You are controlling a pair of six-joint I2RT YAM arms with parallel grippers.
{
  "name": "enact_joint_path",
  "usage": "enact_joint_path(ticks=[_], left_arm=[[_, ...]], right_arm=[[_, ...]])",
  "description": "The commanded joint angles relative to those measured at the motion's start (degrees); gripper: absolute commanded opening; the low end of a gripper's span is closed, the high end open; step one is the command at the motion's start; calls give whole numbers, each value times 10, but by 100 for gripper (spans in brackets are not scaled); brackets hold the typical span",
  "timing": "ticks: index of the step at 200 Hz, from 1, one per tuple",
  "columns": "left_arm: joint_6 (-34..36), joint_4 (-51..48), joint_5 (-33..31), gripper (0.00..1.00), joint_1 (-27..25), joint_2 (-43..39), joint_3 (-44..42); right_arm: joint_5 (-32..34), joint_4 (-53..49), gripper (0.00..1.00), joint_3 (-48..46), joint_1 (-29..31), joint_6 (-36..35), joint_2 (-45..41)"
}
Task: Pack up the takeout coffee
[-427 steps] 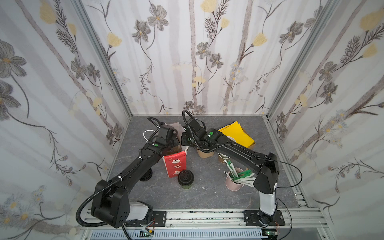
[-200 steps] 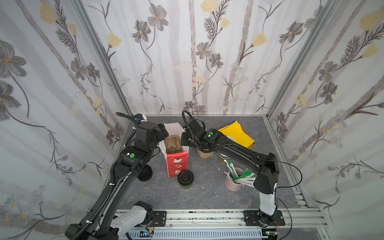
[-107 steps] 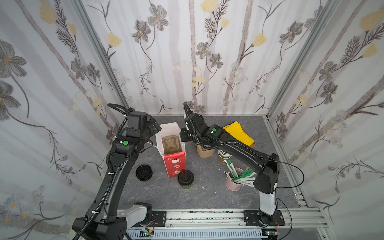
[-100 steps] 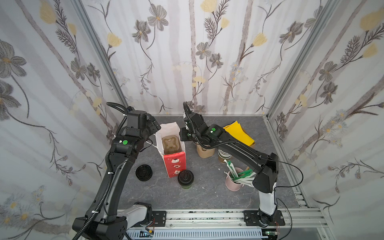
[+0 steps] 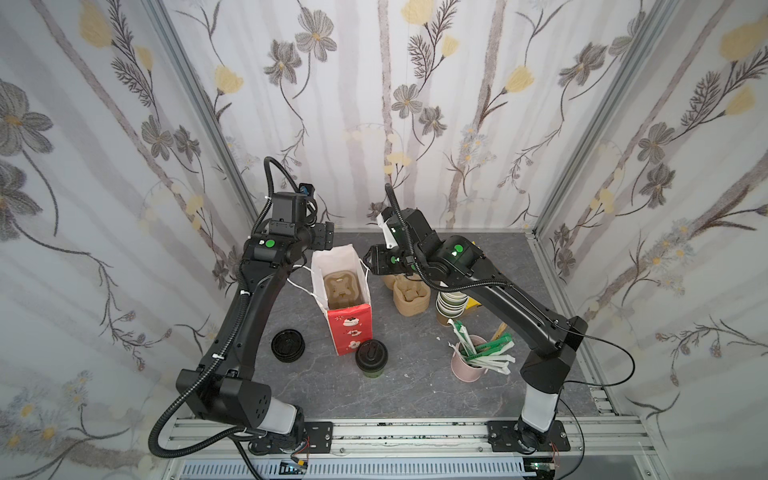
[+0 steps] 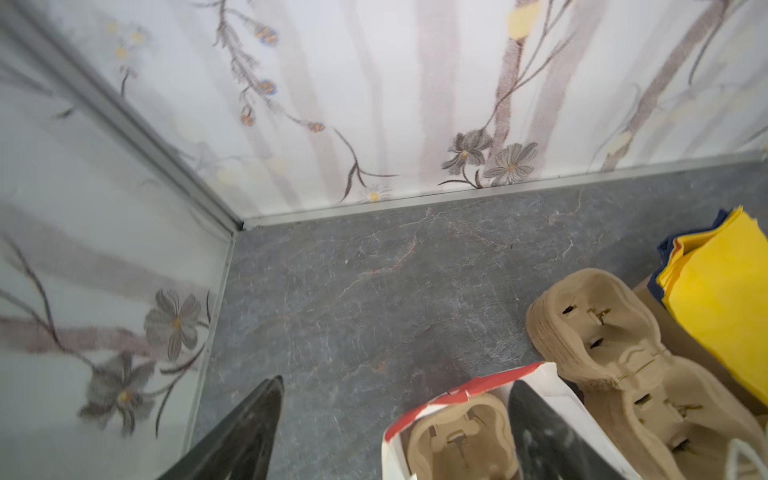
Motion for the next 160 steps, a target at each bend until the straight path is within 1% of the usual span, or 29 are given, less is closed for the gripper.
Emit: enact_joint_path(ticks=[1,29,48,61,88,110,126,160], left_arm=[[193,-11,79,86,0,31,41],[262,-80,174,87,15,60,76],[269,-129,219,86,26,96,112],[273,-184,239,85,30,128,145],[273,-207,252,86,33,133,135],[287,-215,231,85,38,153,132],[312,-215,206,78,39,168,135],[339,-210,197,64,47,192,145]], right_arm=[[1,-57,47,-7,-7,-32,-17],[22,-73,48,-25,-10,-30,-43],[25,-65,48,-47,-11,-20,-58],[25,-61,48,-60,-12,-17,-64],[28,-59,48,-78,-14,-17,-72],[25,-54,48,-90,-18,-15,-79],[23,-56,47,-93,-21,-15,-81],[28,-52,47,-118,-24,-9,-97]])
